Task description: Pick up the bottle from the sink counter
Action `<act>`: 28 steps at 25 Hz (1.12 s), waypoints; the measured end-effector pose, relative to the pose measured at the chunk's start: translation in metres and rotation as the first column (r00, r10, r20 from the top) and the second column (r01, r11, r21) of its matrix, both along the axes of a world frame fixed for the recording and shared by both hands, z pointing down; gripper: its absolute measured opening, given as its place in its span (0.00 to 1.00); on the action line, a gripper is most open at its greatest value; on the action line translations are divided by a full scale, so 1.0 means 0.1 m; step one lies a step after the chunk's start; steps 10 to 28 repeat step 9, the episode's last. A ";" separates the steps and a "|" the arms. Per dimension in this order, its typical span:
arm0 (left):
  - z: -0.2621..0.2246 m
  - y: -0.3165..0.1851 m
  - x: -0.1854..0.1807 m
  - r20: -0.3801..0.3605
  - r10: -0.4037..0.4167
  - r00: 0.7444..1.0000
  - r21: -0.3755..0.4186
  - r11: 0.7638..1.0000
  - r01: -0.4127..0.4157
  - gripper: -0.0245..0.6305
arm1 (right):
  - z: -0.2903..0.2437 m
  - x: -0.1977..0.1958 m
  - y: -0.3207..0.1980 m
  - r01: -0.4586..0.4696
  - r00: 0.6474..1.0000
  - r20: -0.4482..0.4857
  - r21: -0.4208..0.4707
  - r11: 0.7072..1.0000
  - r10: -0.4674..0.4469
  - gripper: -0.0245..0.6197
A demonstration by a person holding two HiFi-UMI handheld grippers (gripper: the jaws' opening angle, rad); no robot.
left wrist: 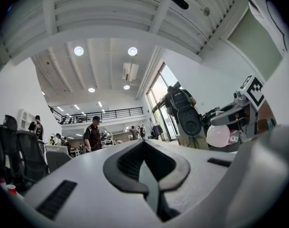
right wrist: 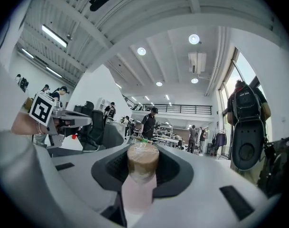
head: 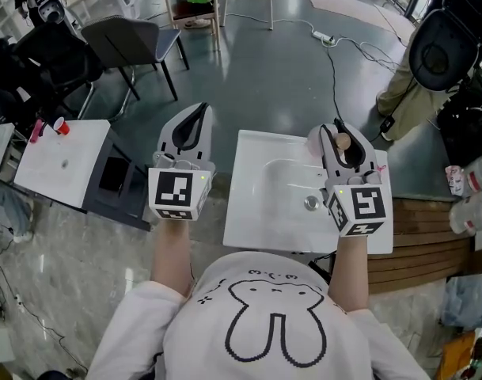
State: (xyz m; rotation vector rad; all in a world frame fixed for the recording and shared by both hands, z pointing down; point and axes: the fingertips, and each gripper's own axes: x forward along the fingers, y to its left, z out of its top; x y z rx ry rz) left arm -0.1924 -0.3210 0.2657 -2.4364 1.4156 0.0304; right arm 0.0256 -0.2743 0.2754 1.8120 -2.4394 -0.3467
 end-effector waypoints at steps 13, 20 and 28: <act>-0.05 0.04 -0.04 -0.009 -0.001 1.000 0.011 1.000 0.001 0.05 | -0.05 -0.04 0.02 0.009 1.000 -0.009 0.009 1.000 -0.009 0.24; -0.05 0.04 -0.04 -0.009 -0.001 1.000 0.011 1.000 0.001 0.05 | -0.05 -0.04 0.02 0.009 1.000 -0.009 0.009 1.000 -0.009 0.24; -0.05 0.04 -0.04 -0.009 -0.001 1.000 0.011 1.000 0.001 0.05 | -0.05 -0.04 0.02 0.009 1.000 -0.009 0.009 1.000 -0.009 0.24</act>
